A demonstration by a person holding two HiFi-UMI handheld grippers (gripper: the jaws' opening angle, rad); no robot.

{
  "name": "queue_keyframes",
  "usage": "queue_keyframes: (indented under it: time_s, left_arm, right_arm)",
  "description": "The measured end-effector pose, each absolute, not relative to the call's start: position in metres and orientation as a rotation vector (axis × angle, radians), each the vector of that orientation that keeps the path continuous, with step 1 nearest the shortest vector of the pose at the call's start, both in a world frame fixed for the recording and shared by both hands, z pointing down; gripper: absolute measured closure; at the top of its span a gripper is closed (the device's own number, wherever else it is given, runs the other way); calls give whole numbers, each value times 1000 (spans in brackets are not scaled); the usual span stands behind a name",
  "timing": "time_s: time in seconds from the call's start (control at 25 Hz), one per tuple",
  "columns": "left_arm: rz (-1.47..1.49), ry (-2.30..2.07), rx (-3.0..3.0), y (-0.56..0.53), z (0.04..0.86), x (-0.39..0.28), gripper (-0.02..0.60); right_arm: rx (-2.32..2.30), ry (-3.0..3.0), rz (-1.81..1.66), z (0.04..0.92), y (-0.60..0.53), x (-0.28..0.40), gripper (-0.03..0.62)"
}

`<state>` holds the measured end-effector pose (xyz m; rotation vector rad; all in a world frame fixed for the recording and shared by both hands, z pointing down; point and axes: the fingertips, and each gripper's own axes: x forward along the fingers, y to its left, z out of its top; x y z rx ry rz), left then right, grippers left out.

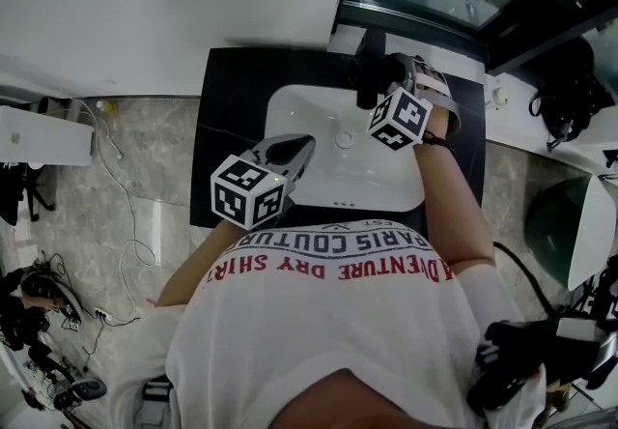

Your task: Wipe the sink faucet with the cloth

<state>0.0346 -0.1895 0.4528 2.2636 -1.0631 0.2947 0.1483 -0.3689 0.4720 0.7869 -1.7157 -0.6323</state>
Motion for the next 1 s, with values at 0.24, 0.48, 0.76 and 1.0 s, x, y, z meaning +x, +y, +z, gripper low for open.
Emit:
queue_keyframes:
  time_s: [0.24,0.48,0.76,1.0]
  left_arm:
    - [302,-1044,2275,-188,451,39,580]
    - [306,-1031,2276,-186,453,42,580]
    - [313,-1007,2291,-189,451,53,580]
    - [320,-1020,2280,-195,452,46,580]
  right_arm:
    - [792,-1734,-669,468,-359,147,511]
    - [779,-1764,-688,469,-333,146,513]
    - [779,-1786,-720,462,-321,150,511]
    - [814,-1879,-712,458,-290,156,512]
